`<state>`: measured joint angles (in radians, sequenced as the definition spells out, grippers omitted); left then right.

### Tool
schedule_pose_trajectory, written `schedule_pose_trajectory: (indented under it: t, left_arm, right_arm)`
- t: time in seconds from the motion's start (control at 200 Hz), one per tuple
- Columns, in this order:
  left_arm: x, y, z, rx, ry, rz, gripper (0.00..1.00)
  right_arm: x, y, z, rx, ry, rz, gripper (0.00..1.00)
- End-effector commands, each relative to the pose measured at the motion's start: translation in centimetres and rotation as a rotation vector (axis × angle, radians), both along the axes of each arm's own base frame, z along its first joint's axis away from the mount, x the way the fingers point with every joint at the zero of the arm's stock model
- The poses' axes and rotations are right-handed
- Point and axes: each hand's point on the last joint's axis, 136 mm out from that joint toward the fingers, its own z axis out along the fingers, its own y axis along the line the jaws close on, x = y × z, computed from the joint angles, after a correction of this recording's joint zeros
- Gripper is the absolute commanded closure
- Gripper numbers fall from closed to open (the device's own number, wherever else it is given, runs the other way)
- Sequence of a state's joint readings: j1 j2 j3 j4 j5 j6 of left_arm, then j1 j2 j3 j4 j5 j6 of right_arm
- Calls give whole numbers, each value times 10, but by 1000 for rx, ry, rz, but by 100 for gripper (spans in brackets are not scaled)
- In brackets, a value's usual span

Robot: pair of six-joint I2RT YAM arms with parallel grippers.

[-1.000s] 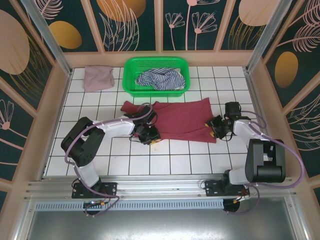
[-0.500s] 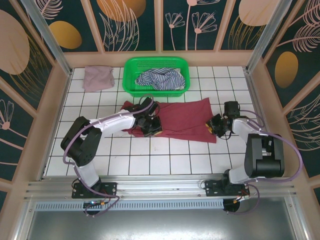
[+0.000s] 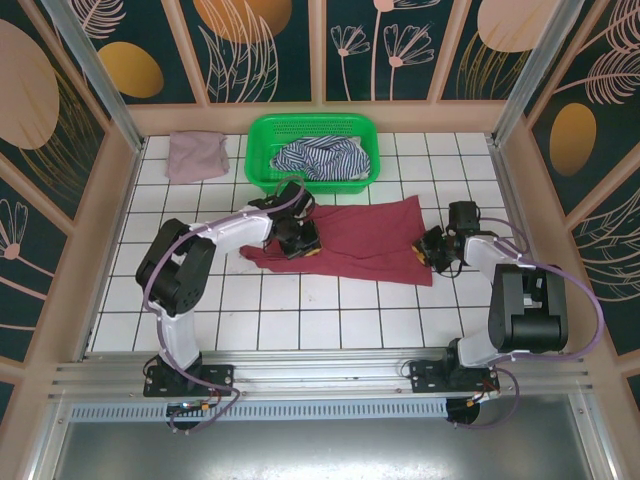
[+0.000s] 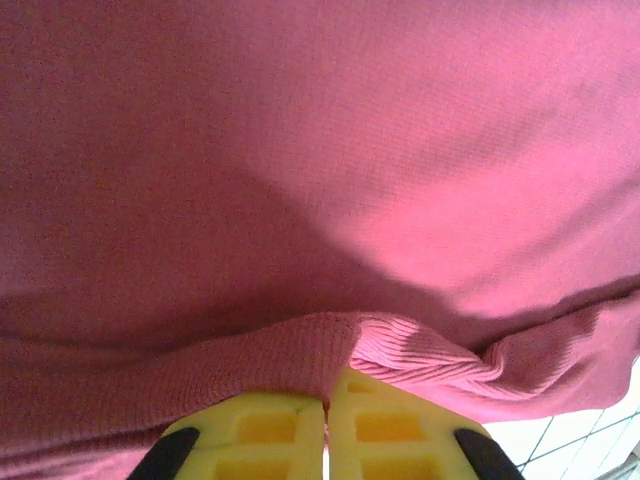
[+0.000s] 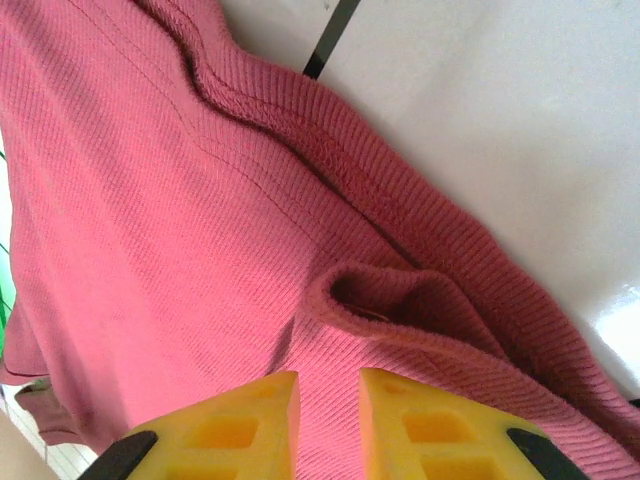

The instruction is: Fold and stack the tank tops

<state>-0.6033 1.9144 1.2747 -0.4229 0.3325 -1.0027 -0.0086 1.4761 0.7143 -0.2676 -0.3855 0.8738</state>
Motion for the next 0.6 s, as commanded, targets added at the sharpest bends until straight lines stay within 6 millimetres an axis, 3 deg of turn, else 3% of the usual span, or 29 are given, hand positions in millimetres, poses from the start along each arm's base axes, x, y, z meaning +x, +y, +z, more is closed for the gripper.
schedule_pose_trajectory:
  t: [0.0,0.135,0.3,0.475,0.596]
  left_arm:
    - [18,5,3,1,-30,3,89]
    - [21,4,-5,-4,-22,-1,83]
    - [39,24,1,64,-63,15,73]
    - [43,54,36,200,-128,-28,56]
    - [23,74,53,252,-132,-76,52]
  right_arm:
    - [-5,-7,-7,-41,12,8,77]
    - [-8,-9,-7,-60,9,17,77]
    - [2,0,23,-55,-59,90,76]
    - [-19,49,39,21,-66,211,76]
    - [-32,88,39,112,-88,275,78]
